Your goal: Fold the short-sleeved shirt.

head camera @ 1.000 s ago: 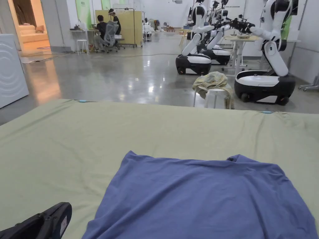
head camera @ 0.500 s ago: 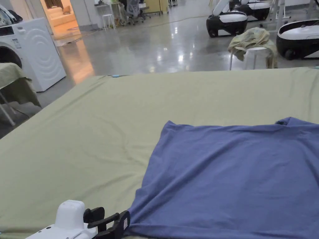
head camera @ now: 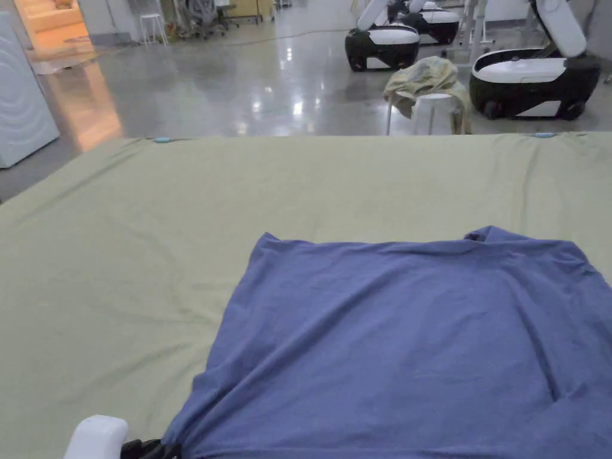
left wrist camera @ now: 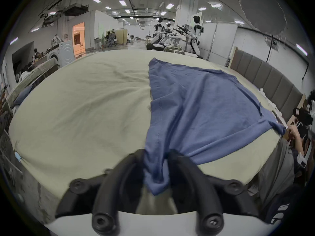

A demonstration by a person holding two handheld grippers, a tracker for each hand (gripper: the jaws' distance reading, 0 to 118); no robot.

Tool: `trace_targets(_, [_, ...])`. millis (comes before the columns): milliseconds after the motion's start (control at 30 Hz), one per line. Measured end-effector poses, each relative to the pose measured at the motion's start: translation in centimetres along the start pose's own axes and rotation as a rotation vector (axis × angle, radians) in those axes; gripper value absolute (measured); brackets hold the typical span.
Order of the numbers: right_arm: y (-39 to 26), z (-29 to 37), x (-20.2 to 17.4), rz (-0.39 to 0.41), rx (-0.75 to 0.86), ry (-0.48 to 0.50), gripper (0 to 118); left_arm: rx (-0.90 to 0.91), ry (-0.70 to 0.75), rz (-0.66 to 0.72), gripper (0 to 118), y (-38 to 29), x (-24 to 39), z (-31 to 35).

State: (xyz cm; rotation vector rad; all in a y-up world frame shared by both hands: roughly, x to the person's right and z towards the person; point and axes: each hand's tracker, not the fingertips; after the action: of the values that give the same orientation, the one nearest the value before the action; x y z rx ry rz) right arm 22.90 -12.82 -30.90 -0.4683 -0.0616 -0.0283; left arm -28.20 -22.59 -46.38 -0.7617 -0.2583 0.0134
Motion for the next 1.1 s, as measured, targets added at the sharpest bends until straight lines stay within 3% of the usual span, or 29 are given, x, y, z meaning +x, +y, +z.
trace_targets(67, [-0.2, -0.3, 0.8, -0.033, -0.023, -0.034, 4, -0.022, 0.013, -0.036, 16, 0.1, 0.6, -0.4])
trace_targets(100, [-0.4, -0.5, 1.4, -0.074, -0.034, -0.041, 12, -0.042, 0.022, -0.076, 16, 0.3, 1.2, -0.5])
trace_targets(133, [-0.6, -0.6, 2.1, -0.123, -0.042, -0.036, 25, -0.045, 0.031, -0.087, 16, 0.4, 1.3, -0.6])
trace_targets(167, [-0.8, -0.8, 2.8, -0.175, -0.049, -0.032, 47, -0.050, 0.033, -0.091, 16, 0.5, 1.4, -0.8])
trace_targets(200, [-0.8, -1.0, 3.4, -0.215, -0.055, -0.044, 59, -0.049, 0.034, -0.094, 16, 0.5, 1.3, -0.9])
trace_targets(367, [-2.6, -3.3, 6.2, -0.273, -0.205, -0.096, 76, -0.032, 0.037, -0.082, 16, 0.4, 1.8, -0.6])
trace_targets(533, [-5.1, -6.7, 8.1, -0.360, -0.380, -0.076, 74, -0.026, 0.025, -0.034, 15, 0.6, 2.3, -0.1])
trace_targets(600, [-5.5, -7.2, 8.2, -0.336, -0.396, -0.061, 49, -0.025, 0.026, -0.033, 15, 0.6, 2.5, -0.1])
trace_targets(633, [-5.4, -7.0, 8.1, -0.290, -0.384, -0.082, 29, -0.025, 0.028, -0.036, 15, 0.7, 2.7, 0.1])
trace_targets(667, [-5.2, -7.0, 8.1, -0.293, -0.388, -0.055, 5, -0.026, 0.029, -0.037, 15, 0.7, 2.9, 0.1])
trace_targets(800, [-4.5, -6.7, 7.7, -0.248, -0.353, -0.061, 5, -0.019, 0.046, -0.102, 12, 0.8, 2.7, 0.5])
trace_targets(933, [-0.5, -6.6, 7.8, -0.189, -0.206, -0.045, 5, 0.099, 0.035, -0.104, 11, 5.2, 3.2, 2.7])
trace_targets(1000, [2.3, -8.3, 7.8, -0.183, -0.187, -0.025, 5, 0.158, 0.012, -0.080, 11, 8.0, 3.0, 2.5])
trace_targets(1100, [5.8, -12.7, 8.6, -0.107, -0.141, -0.043, 5, 0.184, 0.027, -0.090, 11, 12.6, 2.8, 0.5])
